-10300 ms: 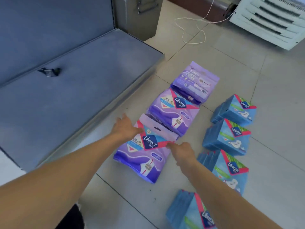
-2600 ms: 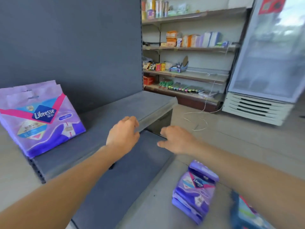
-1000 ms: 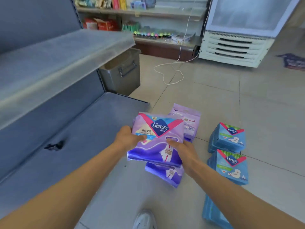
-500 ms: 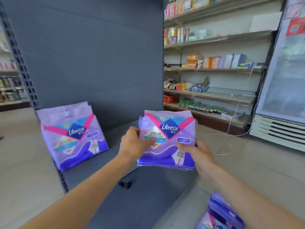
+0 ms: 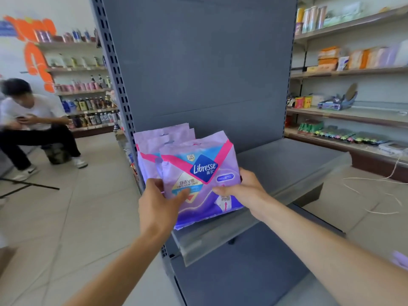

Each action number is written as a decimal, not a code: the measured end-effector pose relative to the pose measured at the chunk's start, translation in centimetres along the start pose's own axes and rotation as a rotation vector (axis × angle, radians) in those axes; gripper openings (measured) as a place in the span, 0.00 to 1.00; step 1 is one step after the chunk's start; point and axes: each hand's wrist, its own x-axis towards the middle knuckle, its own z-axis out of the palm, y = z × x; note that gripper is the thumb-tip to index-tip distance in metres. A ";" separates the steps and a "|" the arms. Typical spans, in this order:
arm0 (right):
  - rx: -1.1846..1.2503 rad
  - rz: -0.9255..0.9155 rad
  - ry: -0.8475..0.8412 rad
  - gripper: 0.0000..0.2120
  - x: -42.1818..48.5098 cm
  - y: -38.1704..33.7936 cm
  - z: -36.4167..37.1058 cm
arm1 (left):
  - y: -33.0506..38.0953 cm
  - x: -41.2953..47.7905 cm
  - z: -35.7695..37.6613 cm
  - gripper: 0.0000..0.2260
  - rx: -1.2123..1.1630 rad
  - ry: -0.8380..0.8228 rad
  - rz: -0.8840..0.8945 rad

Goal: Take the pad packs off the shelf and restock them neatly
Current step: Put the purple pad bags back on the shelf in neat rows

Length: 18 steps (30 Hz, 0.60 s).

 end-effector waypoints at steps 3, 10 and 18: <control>-0.012 -0.001 -0.016 0.21 1.1 0.4 0.5 | -0.7 0.0 0.2 0.20 0.001 0.031 0.028; -0.045 -0.008 -0.046 0.20 3.2 0.7 1.6 | -1.1 0.9 0.1 0.21 0.058 0.073 0.044; -0.144 -0.013 0.101 0.29 3.5 1.3 2.5 | -0.7 0.8 -0.4 0.42 0.355 0.228 0.249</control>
